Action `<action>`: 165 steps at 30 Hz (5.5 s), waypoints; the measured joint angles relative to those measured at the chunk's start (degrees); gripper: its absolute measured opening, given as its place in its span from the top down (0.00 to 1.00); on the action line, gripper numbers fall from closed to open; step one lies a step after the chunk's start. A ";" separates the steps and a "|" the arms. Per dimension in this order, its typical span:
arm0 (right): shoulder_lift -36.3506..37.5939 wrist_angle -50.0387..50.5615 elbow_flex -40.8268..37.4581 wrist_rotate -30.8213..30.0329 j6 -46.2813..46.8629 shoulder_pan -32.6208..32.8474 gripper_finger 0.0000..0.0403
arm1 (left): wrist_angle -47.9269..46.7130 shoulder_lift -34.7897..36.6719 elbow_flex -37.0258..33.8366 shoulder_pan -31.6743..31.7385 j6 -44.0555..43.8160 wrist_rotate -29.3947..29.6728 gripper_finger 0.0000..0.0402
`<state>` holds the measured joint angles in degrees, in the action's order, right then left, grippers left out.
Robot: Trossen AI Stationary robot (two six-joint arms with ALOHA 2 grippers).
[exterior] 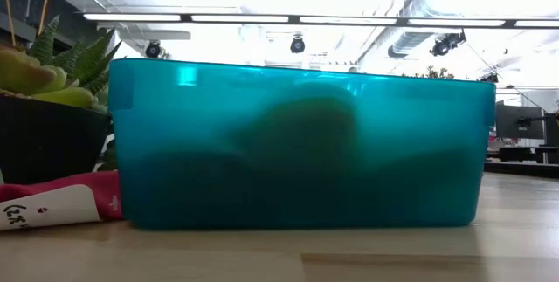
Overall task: Pick and placing Produce into tupperware
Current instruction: Put the yellow corn into the blue bin
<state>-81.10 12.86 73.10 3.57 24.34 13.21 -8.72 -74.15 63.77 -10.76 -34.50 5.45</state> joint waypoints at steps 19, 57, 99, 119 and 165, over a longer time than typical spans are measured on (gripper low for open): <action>0.00 -3.80 0.02 -0.49 0.21 0.00 0.73 | 5.16 -4.35 -0.09 -0.11 1.03 -0.96 0.89; 0.07 -2.88 0.02 -0.84 -0.42 -0.02 0.91 | 8.34 -4.31 -0.09 -0.07 2.69 -0.63 0.89; -0.10 13.09 0.00 1.53 6.71 2.69 0.94 | -11.44 1.05 0.01 -8.98 -7.03 2.37 0.76; -10.09 14.44 0.00 1.21 11.69 5.99 0.94 | -15.77 3.89 0.01 -27.45 -21.33 30.09 0.85; -19.87 31.87 10.38 -2.07 12.65 5.19 0.94 | -18.48 3.85 0.00 -29.50 -22.84 32.04 0.84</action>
<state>-100.97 44.74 83.48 1.50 36.99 18.41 -27.20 -70.30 63.77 -40.26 -57.34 37.50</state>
